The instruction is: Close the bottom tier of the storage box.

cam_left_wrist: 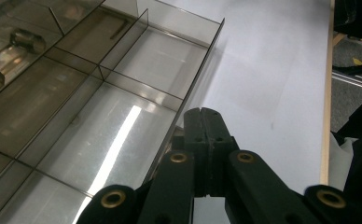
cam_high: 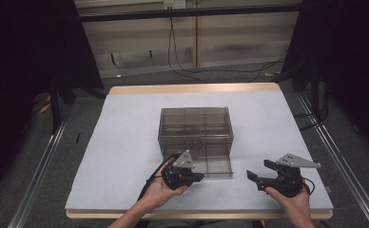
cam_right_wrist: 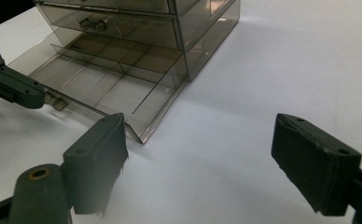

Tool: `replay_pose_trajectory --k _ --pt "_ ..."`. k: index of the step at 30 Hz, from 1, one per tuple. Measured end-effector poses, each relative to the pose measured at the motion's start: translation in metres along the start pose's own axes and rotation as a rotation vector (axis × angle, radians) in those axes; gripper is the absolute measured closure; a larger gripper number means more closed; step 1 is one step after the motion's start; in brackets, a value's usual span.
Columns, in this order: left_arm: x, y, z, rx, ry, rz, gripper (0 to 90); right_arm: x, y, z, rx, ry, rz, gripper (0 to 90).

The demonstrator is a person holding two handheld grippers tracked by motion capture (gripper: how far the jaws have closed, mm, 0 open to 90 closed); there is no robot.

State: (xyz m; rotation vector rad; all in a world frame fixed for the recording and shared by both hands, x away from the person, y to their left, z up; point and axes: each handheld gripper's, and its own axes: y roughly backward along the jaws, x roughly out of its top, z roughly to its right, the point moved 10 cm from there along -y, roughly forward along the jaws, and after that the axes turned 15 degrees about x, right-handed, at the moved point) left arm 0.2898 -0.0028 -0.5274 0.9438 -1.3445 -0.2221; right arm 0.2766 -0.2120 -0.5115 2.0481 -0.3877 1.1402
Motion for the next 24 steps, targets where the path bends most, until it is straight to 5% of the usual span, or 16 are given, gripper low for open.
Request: replay_pose_trajectory --k 5,7,8,9,10,13,24 --pt "-0.004 -0.002 0.002 -0.009 0.003 0.0 90.0 0.0 -0.001 0.0 -0.001 -0.005 -0.002 17.9" --pt "-0.008 0.0 0.0 -0.008 -0.011 -0.035 90.0 0.0 -0.001 0.0 0.0 -0.003 -0.003 18.0" --pt "-0.007 -0.003 0.0 -0.012 0.004 -0.006 90.0 0.0 -0.001 0.0 0.0 -0.004 -0.003 17.9" --pt "-0.011 -0.001 -0.002 -0.009 -0.012 -0.043 90.0 0.0 -0.001 0.0 0.0 -0.004 -0.004 17.9" --pt "-0.01 -0.003 -0.002 -0.002 0.009 -0.016 90.0 0.0 -0.001 0.0 0.002 -0.004 -0.005 18.0" --pt "-0.015 -0.003 -0.004 -0.005 -0.004 -0.054 90.0 0.0 -0.001 0.0 0.003 -0.002 -0.003 18.0" --pt "-0.014 -0.004 -0.004 -0.01 0.0 -0.045 90.0 -0.001 -0.002 0.0 0.008 -0.003 -0.011 18.1"
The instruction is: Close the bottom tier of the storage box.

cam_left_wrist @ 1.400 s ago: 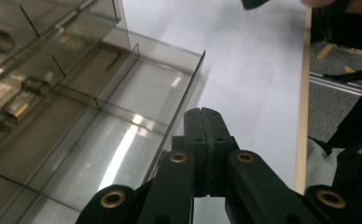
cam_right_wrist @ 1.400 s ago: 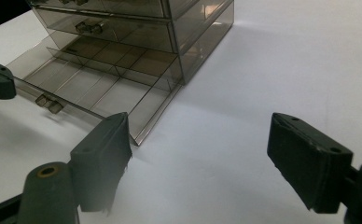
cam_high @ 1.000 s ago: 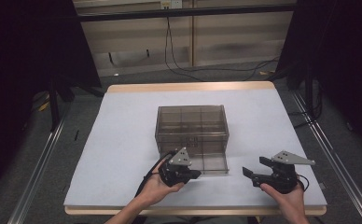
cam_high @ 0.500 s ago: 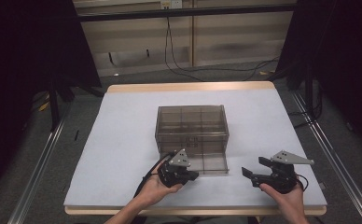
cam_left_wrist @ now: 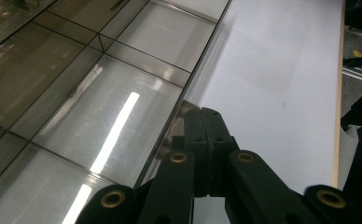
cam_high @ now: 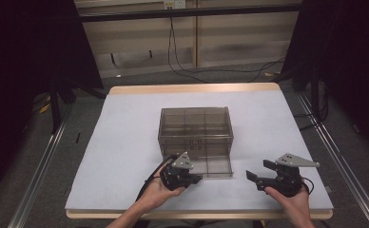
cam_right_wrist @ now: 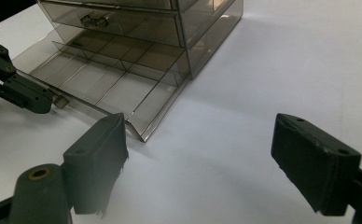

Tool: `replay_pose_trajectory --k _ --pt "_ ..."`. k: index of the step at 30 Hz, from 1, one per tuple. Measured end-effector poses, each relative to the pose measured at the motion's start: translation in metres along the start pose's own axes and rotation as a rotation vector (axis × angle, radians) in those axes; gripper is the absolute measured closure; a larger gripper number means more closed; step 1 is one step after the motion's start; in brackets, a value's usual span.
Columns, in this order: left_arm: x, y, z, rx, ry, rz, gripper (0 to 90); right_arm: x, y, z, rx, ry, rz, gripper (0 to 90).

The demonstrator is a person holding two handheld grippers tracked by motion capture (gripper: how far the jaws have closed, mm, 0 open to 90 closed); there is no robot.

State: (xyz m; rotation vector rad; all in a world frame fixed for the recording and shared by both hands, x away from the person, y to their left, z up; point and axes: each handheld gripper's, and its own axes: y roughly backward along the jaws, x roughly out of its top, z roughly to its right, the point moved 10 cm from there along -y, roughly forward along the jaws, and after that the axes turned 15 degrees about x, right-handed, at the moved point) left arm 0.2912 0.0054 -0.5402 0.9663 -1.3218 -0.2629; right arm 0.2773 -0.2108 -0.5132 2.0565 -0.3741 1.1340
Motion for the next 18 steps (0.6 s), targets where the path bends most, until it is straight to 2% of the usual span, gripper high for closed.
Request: replay_pose_trajectory --k 1,2,3,8,10,12,14,16,18 --pt "-0.0003 0.0002 -0.0006 0.002 -0.006 -0.003 90.0 0.0002 -0.0003 -0.0002 0.003 0.002 0.001 18.1" --pt "0.0001 0.0004 -0.0001 0.004 0.016 -0.006 90.0 0.0002 -0.0006 -0.0004 0.003 0.001 0.0 18.2" --pt "0.0014 -0.0009 0.0005 -0.001 0.029 0.013 90.0 0.0002 -0.0009 -0.0004 0.003 0.002 -0.001 18.2" --pt "0.0016 -0.0011 0.0 0.002 0.03 0.016 90.0 0.0 -0.0013 0.0 0.004 0.001 -0.003 18.2" --pt "0.0005 0.0002 -0.0011 0.005 0.021 -0.003 90.0 0.0 -0.0009 -0.0002 0.003 0.0 -0.002 18.3" --pt "0.0013 -0.0009 -0.0002 0.001 0.031 0.011 90.0 0.0 -0.0007 -0.0007 0.005 0.001 -0.002 18.3" --pt "0.0004 -0.0003 -0.0011 0.007 0.034 -0.01 90.0 0.0 -0.0003 -0.0007 0.005 0.001 -0.002 18.3" --pt "-0.0001 -0.0008 -0.0016 0.005 0.025 -0.017 90.0 0.0 -0.0003 -0.0003 0.004 0.0 -0.002 18.3" --pt "0.0004 -0.0012 -0.0015 0.01 0.034 -0.015 90.0 0.0001 -0.0003 -0.0003 0.005 0.001 -0.001 18.3"
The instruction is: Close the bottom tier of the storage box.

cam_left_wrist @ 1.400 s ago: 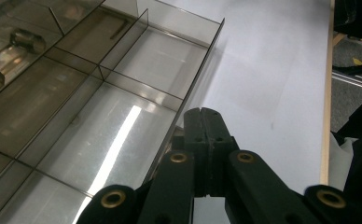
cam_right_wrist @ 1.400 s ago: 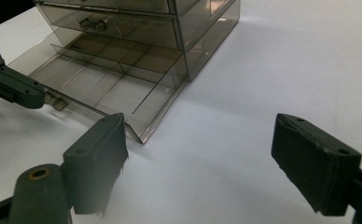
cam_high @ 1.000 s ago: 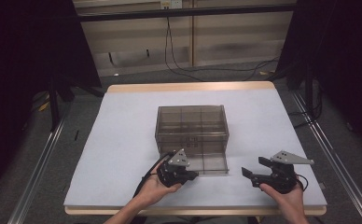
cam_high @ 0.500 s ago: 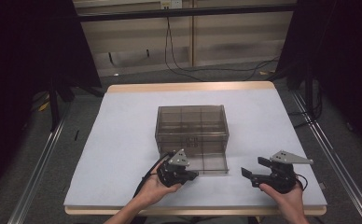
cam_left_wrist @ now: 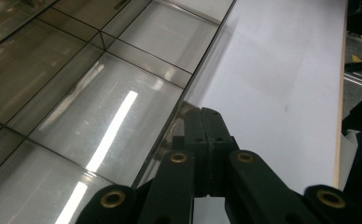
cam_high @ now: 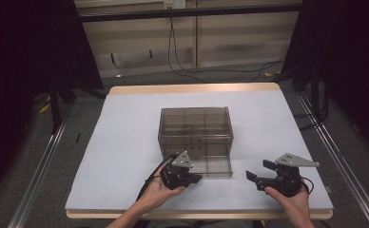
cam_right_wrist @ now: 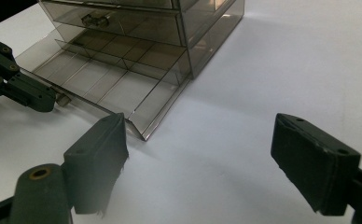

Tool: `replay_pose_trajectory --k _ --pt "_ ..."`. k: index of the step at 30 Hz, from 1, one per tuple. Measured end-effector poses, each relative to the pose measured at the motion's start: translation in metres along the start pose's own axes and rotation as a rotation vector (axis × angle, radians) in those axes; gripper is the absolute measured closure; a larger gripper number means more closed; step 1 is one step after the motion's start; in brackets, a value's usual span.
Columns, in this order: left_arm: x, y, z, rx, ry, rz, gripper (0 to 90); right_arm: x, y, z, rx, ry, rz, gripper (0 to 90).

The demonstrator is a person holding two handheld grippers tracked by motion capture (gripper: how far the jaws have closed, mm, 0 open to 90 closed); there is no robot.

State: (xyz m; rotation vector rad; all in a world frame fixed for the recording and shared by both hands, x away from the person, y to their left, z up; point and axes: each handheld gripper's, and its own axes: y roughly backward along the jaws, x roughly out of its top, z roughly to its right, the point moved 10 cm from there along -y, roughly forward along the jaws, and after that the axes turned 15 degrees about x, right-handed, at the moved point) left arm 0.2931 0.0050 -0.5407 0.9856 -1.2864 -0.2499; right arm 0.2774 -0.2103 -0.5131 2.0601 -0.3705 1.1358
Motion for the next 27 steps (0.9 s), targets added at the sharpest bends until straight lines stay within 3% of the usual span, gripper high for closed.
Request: replay_pose_trajectory --k 13,18,27 --pt "0.0037 -0.0019 -0.0028 0.002 0.029 0.039 90.0 -0.0006 -0.0004 0.0 -0.001 -0.003 -0.005 18.6" --pt "0.0019 -0.0016 -0.0045 0.003 -0.002 0.02 90.0 -0.0003 -0.0005 0.0003 -0.001 -0.002 -0.004 19.2" --pt "0.0057 -0.0047 -0.0055 0.012 0.032 0.05 90.0 -0.0003 -0.0007 -0.0003 0.002 -0.002 -0.004 19.2"
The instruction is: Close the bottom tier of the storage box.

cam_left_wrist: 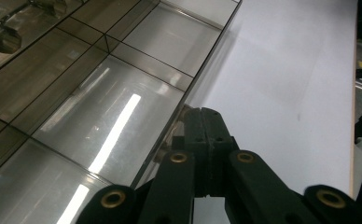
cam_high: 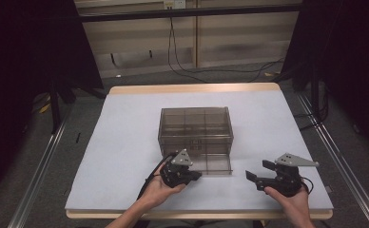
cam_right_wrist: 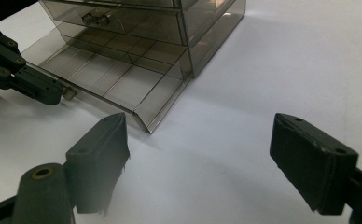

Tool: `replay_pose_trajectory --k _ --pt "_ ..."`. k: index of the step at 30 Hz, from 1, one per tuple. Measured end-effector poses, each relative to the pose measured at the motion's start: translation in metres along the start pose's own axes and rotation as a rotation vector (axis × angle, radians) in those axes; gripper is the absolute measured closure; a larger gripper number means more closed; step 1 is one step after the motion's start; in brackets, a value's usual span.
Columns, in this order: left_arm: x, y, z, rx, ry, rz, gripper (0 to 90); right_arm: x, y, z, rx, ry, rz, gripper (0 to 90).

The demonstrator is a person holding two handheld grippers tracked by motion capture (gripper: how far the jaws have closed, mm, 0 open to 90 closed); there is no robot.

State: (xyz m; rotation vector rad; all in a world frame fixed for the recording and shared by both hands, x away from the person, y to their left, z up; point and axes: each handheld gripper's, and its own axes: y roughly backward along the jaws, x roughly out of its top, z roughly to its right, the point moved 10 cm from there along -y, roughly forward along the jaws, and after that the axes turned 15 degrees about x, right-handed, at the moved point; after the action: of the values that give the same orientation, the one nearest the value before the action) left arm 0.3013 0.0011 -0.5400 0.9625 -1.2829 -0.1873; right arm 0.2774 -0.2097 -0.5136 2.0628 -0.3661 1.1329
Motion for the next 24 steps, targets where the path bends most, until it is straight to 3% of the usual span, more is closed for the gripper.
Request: replay_pose_trajectory --k 3,5,7,17,24 --pt "0.0004 -0.0001 0.0003 -0.002 0.001 0.003 90.0 0.0 0.0002 0.0002 0.001 -0.001 0.0 19.2" --pt "-0.001 0.0015 -0.0013 0.0 -0.012 -0.021 90.0 0.0 0.0003 0.0002 0.0 -0.002 0.0 19.1" --pt "0.0008 -0.0004 -0.001 -0.006 -0.003 0.001 90.0 0.0002 0.0001 0.0001 0.001 0.0 0.001 19.2" --pt "0.0027 -0.0012 -0.0005 -0.014 0.006 -0.005 90.0 -0.0001 -0.0002 -0.0002 0.002 -0.002 -0.003 19.2" --pt "0.0032 -0.0057 0.0032 -0.018 -0.018 -0.021 90.0 0.0002 0.0013 0.0003 0.001 -0.005 0.003 19.2"
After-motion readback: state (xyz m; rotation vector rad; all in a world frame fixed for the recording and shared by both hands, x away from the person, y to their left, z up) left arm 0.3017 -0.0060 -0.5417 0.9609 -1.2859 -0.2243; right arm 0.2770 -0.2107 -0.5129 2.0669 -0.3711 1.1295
